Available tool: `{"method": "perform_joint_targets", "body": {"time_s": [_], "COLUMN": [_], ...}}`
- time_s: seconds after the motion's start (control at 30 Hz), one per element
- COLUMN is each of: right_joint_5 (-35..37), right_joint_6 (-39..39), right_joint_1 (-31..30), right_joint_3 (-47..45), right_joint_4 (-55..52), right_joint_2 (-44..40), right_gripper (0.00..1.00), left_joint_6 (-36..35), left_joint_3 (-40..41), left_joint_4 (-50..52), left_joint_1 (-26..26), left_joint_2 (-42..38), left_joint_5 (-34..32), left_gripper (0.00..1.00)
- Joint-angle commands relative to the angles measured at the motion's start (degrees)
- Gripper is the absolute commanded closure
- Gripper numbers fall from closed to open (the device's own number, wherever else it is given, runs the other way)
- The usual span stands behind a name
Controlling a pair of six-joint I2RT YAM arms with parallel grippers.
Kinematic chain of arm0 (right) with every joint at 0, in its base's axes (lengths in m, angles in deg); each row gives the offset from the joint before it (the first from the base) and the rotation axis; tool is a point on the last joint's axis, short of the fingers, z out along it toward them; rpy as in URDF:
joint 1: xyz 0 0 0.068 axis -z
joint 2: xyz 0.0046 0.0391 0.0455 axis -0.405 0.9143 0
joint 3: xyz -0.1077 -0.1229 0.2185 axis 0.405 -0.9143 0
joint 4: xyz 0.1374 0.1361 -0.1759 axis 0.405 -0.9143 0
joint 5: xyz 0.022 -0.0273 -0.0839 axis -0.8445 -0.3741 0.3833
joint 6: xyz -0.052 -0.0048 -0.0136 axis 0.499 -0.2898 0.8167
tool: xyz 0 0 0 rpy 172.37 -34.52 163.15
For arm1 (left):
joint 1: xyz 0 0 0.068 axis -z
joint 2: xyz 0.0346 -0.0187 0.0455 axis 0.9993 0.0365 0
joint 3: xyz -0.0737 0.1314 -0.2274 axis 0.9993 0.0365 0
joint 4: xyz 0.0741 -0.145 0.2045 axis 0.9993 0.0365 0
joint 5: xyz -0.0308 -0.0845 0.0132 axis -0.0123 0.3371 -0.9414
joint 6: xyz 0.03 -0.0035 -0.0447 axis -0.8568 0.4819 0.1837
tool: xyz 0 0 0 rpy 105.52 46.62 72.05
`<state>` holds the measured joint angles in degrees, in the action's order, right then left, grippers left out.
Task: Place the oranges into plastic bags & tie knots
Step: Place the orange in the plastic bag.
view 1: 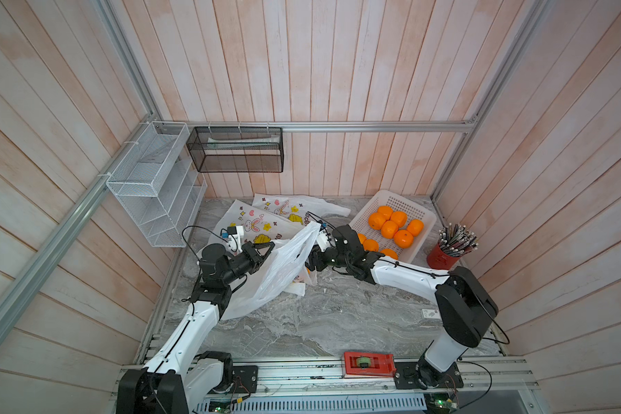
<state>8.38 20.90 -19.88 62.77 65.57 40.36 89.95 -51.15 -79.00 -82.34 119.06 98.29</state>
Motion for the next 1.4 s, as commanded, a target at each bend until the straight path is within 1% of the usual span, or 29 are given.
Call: {"method": "perform_joint_targets", "body": {"time_s": [0.0, 0.1, 0.27, 0.3, 0.47, 0.57, 0.7, 0.8, 0.93, 1.03, 1.27, 1.37], "right_joint_5": [2.45, 2.76, 1.40, 0.79, -2.51, -3.78, -3.72, -3.07, -2.51, -3.63, -9.42, -9.56], "right_joint_6": [-0.04, -0.07, 0.12, 0.20, 1.16, 1.29, 0.87, 1.43, 2.83, 3.73, 5.03, 5.48], "right_joint_1": [0.26, 0.31, 0.17, 0.17, -0.80, -1.90, -2.24, -2.44, -2.41, -2.33, -2.55, -2.81], "right_joint_3": [-2.19, -4.07, -6.81, -7.35, -9.27, -10.00, -11.39, -12.80, -14.70, -15.68, -14.56, -14.64], "right_joint_4": [-2.55, -2.83, -2.56, -2.42, -1.86, -1.81, -2.07, -3.40, -5.58, -6.58, -5.62, -5.83], "right_joint_2": [-2.17, -3.58, -5.63, -6.13, -8.24, -9.07, -11.09, -13.66, -17.24, -19.00, -16.55, -16.83], "right_gripper": [0.44, 0.54, 0.66, 0.67, 0.68, 0.66, 0.64, 0.58, 0.53, 0.47, 0.38, 0.35], "left_joint_6": [0.20, 0.24, 0.18, 0.29, 0.23, 0.05, -0.02, 0.11, 0.02, -0.07, -0.05, -0.07], "left_joint_3": [0.80, 0.79, 0.86, 0.82, 0.78, 0.73, 0.73, 0.79, 0.61, 0.60, 0.17, 0.15], "left_joint_4": [-1.95, -2.21, -2.22, -2.22, -2.48, -2.57, -2.48, -2.48, -2.63, -3.00, -3.98, -3.97], "left_joint_1": [-0.29, -0.34, -0.35, -0.32, -0.34, -0.31, -0.29, -0.30, -0.35, -0.31, -0.35, -0.37], "left_joint_2": [-0.22, 0.23, 0.62, 0.73, 1.17, 1.40, 1.68, 1.95, 2.38, 2.83, 3.62, 3.71], "left_joint_5": [-0.87, -0.70, -0.60, -0.65, -0.61, -0.61, -1.00, -1.39, -1.57, -1.48, -0.43, -1.02], "left_gripper": [1.00, 1.00, 1.00, 1.00, 1.00, 1.00, 1.00, 1.00, 1.00, 1.00, 1.00, 1.00]}}
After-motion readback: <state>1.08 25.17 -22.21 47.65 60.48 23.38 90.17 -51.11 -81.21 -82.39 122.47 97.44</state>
